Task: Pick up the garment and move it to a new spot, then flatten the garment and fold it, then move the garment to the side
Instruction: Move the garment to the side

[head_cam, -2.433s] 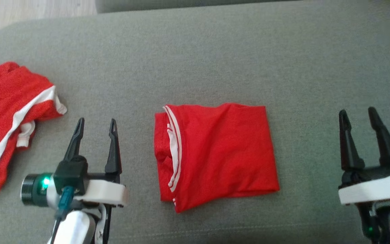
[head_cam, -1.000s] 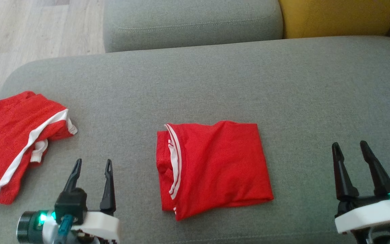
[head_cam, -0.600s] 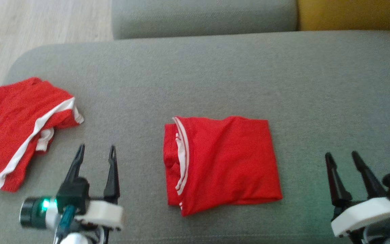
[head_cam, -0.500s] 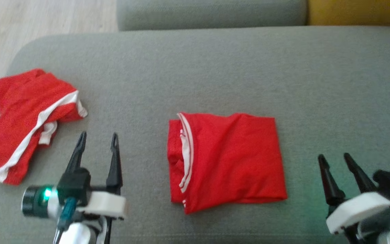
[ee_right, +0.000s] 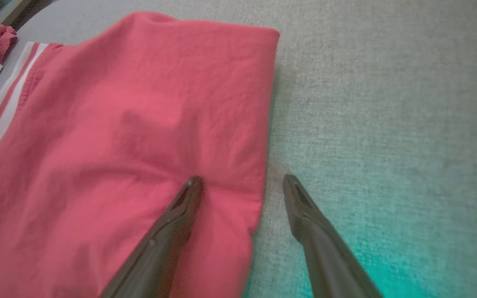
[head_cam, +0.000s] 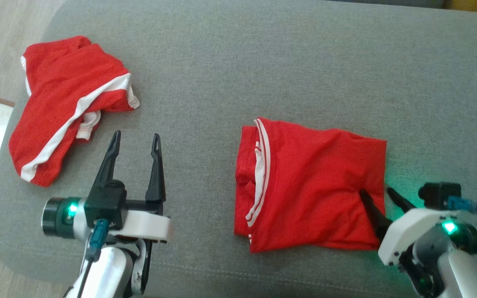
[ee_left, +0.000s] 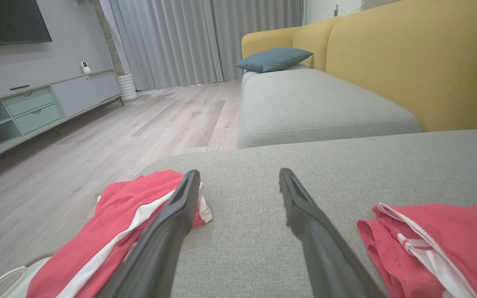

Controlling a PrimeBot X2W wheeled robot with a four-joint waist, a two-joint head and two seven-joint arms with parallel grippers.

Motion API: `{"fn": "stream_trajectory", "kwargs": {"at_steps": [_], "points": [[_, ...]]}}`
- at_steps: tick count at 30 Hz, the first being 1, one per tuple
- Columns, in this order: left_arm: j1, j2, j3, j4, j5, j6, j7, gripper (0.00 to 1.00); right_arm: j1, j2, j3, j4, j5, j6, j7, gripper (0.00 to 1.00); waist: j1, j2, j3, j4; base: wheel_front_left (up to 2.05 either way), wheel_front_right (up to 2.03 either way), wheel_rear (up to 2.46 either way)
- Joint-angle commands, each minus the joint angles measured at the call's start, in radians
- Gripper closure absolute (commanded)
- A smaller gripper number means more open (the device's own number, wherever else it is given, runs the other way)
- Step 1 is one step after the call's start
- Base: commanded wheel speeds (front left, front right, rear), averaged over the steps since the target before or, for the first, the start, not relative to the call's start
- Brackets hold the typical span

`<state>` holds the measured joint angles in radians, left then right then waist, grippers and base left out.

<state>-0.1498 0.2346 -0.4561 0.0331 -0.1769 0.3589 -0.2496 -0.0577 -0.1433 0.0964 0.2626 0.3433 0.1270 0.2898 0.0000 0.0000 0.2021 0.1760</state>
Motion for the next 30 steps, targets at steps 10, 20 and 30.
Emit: {"fn": "stream_trajectory", "kwargs": {"at_steps": [10, 20, 30], "points": [[-0.032, -0.002, 0.057, -0.042, 0.033, -0.015, -0.012, 0.0, -0.063, -0.045, 0.101, -0.001, 0.066, 0.004, 0.085, 1.0, 0.0, 0.0, -0.004, -0.024, 0.0, 0.0, 0.0], [-0.016, 0.009, 0.067, -0.058, 0.048, -0.03, -0.012, 0.0, -0.081, -0.085, 0.162, -0.149, 0.05, 0.004, 0.027, 1.0, 0.0, 0.0, -0.019, -0.214, 0.0, 0.0, 0.0], [-0.073, 0.011, 0.023, -0.054, 0.07, -0.074, -0.008, 0.0, -0.18, -0.139, 0.206, -0.143, 0.088, 0.004, 0.01, 1.0, 0.0, 0.0, 0.023, -0.417, 0.0, 0.0, 0.0]]}}
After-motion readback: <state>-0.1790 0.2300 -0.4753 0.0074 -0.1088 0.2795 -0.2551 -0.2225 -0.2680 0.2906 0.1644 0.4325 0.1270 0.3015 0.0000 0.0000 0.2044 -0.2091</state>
